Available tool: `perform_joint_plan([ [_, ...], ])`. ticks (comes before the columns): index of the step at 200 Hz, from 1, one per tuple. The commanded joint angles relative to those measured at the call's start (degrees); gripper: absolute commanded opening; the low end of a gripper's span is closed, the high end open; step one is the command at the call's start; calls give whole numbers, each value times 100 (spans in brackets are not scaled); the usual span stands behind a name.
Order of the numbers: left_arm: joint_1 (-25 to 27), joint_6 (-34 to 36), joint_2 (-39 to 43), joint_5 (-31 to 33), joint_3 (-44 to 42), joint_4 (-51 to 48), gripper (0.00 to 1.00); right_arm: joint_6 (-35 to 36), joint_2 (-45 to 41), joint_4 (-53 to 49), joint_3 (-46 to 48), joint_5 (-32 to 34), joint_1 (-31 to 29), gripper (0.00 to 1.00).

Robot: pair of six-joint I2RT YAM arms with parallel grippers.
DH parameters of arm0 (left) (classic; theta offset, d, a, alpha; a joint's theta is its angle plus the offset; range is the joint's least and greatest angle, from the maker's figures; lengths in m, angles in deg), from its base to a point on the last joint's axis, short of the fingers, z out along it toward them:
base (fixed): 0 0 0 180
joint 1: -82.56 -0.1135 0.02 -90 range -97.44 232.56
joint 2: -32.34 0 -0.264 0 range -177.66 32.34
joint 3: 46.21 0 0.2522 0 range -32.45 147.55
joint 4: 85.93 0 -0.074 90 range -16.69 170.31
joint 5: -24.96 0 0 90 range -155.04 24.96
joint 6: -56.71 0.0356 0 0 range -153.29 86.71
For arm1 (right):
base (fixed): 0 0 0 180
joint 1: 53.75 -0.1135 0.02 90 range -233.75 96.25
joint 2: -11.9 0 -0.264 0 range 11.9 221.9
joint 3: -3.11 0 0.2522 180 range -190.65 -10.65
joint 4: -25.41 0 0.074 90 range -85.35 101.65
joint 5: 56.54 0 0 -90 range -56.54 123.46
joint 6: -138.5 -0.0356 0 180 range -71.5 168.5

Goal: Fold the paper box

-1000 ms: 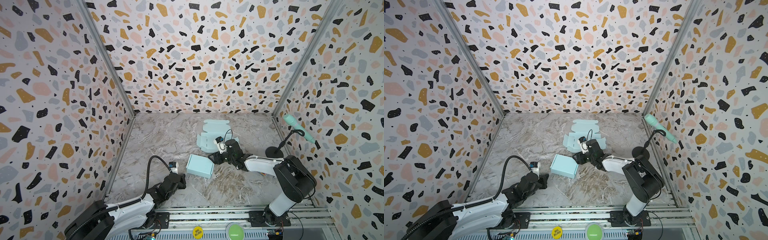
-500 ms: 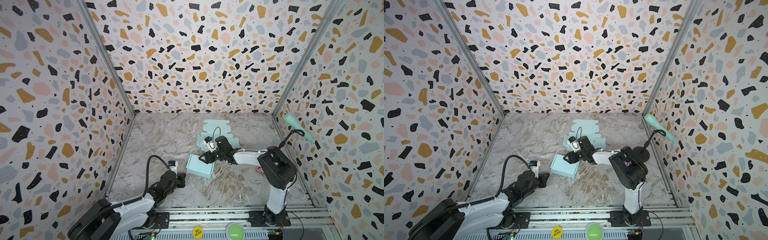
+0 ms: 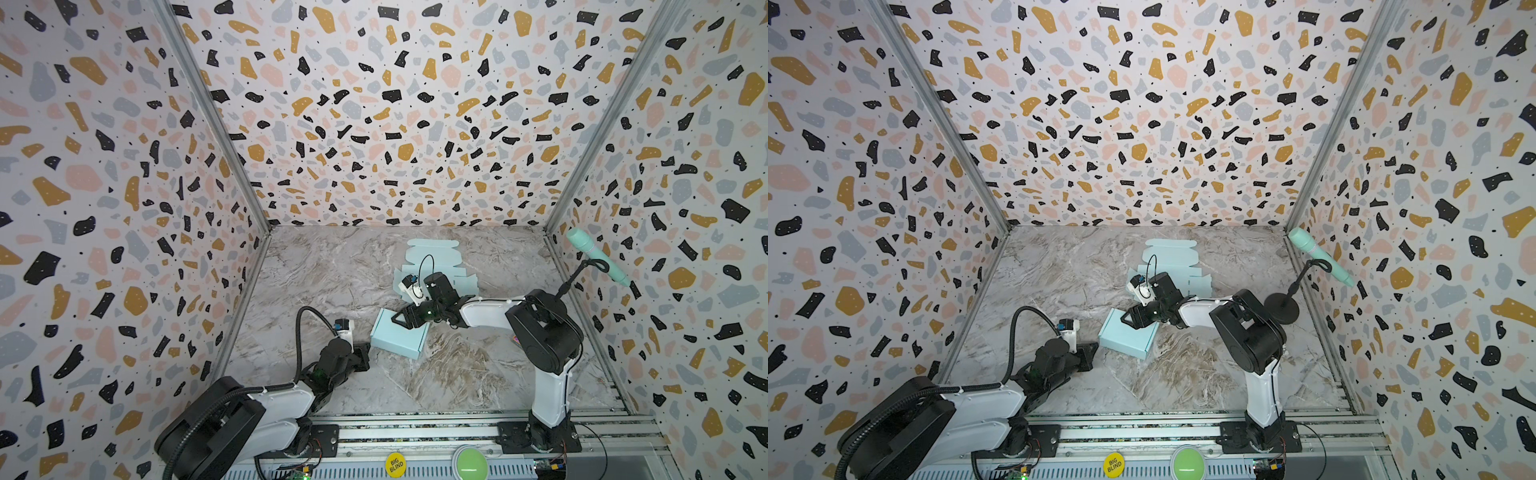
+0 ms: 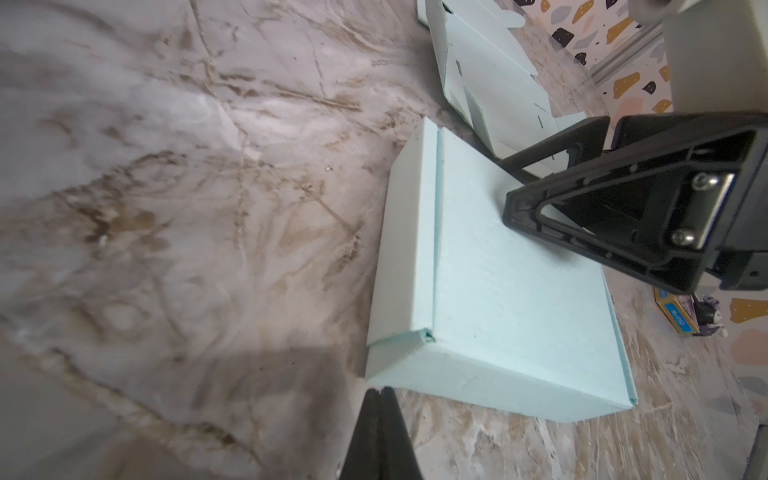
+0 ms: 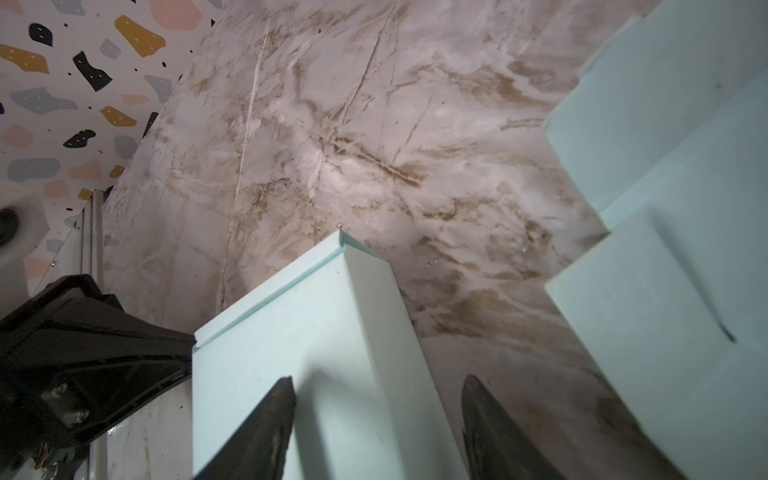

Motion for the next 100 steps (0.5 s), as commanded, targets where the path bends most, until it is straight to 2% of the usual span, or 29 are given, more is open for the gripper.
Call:
perform_joint_plan([
  [1, -66, 156, -76, 14, 49, 292, 0, 101, 87, -155, -159, -76, -52, 61],
  [67, -93, 170, -745, -229, 172, 769, 0, 208, 227, -300, -308, -178, -159, 55],
  [100, -86, 229, -526, -79, 145, 442, 0, 257, 293, -417, -337, -152, -125, 53],
])
